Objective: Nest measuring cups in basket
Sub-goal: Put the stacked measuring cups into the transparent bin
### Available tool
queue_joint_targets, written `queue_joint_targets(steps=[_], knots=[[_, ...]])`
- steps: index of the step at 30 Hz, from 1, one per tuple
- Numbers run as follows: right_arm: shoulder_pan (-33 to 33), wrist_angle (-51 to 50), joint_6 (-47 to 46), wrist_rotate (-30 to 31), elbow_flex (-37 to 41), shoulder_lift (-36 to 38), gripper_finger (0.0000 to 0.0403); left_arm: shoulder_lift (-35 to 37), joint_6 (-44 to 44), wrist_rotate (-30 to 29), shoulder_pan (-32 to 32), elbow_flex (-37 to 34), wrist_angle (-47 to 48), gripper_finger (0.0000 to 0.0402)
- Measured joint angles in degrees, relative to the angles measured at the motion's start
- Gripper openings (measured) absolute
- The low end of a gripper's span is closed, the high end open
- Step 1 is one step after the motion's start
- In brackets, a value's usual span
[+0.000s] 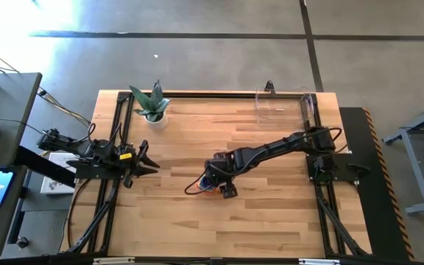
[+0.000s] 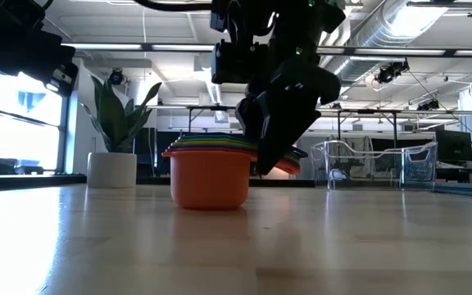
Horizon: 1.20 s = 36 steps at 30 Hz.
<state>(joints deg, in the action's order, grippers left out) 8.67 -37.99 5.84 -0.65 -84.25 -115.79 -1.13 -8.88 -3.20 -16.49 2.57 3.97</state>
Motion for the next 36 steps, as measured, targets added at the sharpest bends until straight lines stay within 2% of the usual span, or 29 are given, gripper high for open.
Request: queue_joint_targets(steps=[8,25,36], knots=[[-0.02,-0.11,-1.92,1.70,0.00,-0.39,0.0299,0.00,0.00,0.00,0.00,0.00,-0.01,0.0076],[-0.04,0.70,-5.78,-0.45,0.00,-0.39,0.0172,0.00,0.00,0.00,0.00,0.00,-0.02,0.0076],[-0.02,0.97,-6.05,0.43,0.00,-0.39,0.0135,0.02,0.00,0.00,0.02,0.00,0.00,0.0076]])
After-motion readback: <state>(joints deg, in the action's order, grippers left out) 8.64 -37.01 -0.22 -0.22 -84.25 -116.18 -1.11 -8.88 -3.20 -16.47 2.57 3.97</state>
